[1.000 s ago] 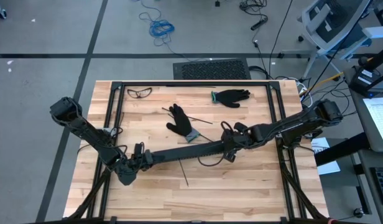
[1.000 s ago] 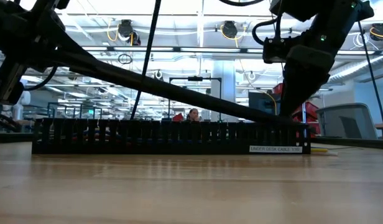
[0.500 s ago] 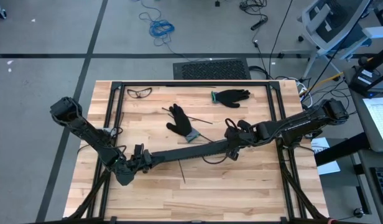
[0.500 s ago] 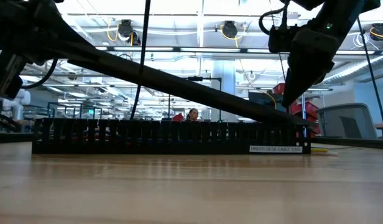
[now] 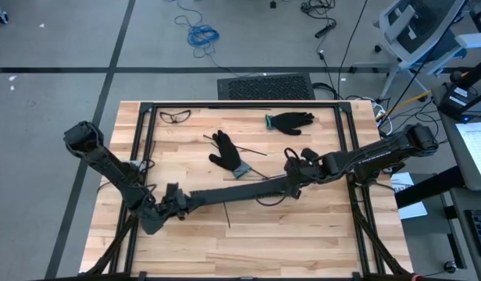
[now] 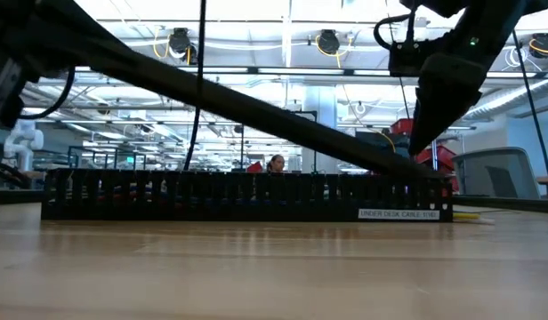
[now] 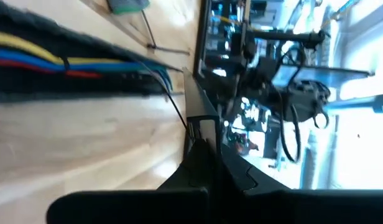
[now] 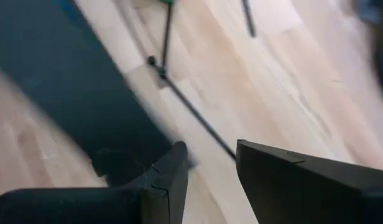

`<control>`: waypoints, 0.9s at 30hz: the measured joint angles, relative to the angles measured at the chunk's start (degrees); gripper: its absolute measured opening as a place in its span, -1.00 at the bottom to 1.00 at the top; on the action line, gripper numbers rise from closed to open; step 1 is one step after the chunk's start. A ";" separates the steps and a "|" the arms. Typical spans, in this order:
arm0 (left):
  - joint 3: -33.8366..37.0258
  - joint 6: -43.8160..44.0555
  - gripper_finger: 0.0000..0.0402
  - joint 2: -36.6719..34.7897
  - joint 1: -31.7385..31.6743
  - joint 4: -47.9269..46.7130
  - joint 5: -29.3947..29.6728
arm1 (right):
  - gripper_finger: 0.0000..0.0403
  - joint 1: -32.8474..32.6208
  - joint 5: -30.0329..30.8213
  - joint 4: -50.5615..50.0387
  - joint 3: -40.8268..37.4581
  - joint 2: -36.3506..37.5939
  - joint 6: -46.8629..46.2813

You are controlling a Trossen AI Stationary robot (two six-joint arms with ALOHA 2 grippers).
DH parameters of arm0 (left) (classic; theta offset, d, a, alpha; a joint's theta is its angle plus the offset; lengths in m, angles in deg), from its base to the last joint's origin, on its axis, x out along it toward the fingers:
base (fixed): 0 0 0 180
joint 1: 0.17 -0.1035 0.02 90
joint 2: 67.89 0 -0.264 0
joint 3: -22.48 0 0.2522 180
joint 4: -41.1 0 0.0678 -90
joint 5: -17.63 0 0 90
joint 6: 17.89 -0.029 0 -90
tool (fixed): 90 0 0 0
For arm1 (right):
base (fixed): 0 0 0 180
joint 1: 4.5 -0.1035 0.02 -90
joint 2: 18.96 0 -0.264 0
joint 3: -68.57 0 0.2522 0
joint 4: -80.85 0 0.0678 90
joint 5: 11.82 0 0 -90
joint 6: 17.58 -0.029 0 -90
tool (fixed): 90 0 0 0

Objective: Ziptie cables
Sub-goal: Insert the black cover of the black cable duct

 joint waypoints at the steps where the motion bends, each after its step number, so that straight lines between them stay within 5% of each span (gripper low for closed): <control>1: 0.00 -0.75 -0.96 -0.32 0.44 0.82 0.00 | -0.38 0.00 0.54 -1.00 0.00 0.56 -0.26; 11: 0.00 -10.26 -0.96 -6.89 2.08 -2.93 -1.68 | -0.38 0.00 6.44 -8.80 0.00 8.35 -4.41; 18: 0.00 -4.38 -0.97 -7.54 1.86 -13.07 -2.23 | -0.38 0.00 6.42 -9.24 0.00 8.75 -5.94; 27: 0.00 -16.73 -0.97 -7.52 1.84 -2.60 -1.56 | -0.38 0.00 7.42 -9.33 0.00 8.67 -4.86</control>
